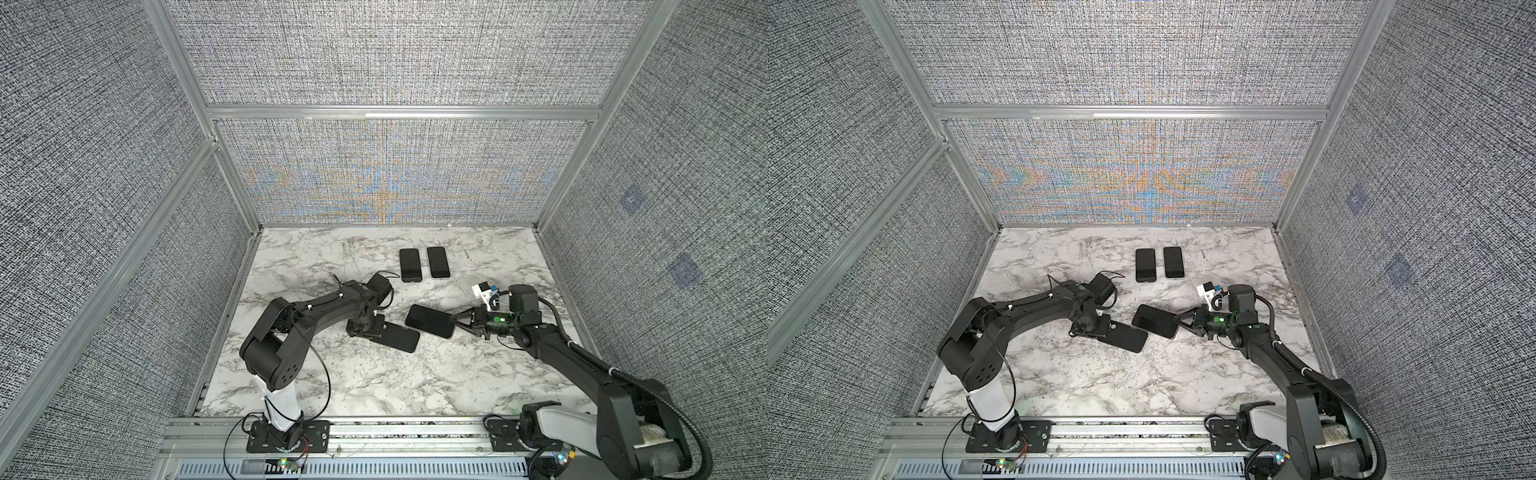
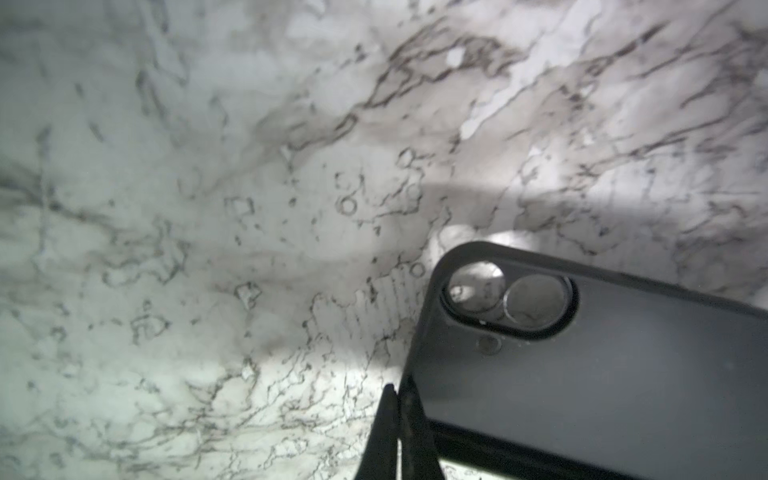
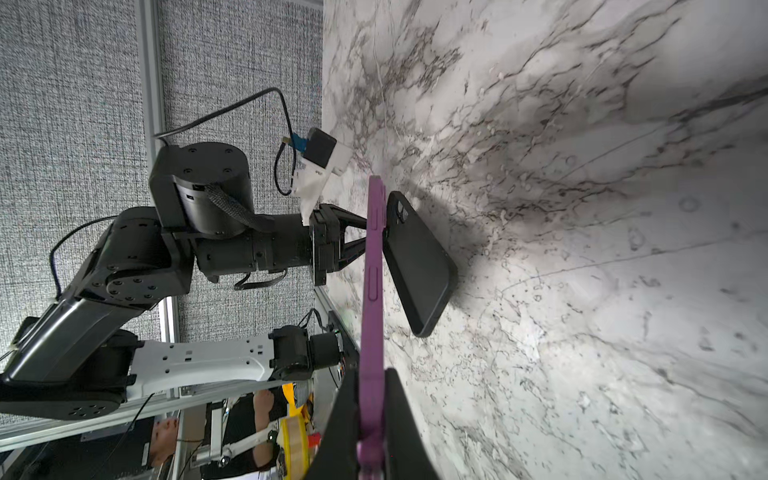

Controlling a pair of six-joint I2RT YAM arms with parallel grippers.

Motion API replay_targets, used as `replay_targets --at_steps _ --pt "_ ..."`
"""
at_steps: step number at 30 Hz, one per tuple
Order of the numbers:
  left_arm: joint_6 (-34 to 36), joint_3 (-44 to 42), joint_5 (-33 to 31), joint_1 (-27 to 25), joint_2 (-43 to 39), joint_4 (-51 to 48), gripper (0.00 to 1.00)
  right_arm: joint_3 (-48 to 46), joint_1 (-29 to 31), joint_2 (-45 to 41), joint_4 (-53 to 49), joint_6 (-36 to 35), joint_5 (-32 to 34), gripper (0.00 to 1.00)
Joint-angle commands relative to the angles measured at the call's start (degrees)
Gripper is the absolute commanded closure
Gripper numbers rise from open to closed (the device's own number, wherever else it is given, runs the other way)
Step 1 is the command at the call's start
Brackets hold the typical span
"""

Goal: Put the phone into the phone case

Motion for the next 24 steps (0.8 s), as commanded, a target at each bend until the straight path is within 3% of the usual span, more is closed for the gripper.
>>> replay_targets --at_steps 1,10,18,24 --pt "-7.99 -1.92 0.63 0.07 -1.66 1.34 0.99 1.77 2.26 1.39 -0.65 -2.25 -1.08 0.97" --pt "-12.58 -5.94 4.38 -0.15 -3.44 6.89 0.92 5.66 8.66 9.09 -0.96 -2.60 -2.30 0.98" --pt "-14.99 -9.54 6.55 -0.15 -5.09 12.00 0.80 11.59 9.68 12.96 -12.60 -9.46 -1.83 1.00" --pt "-14.13 -11.63 7.95 1.09 -9.44 12.82 0.76 13.17 10.11 15.57 -13.28 -9.76 -1.54 1.00"
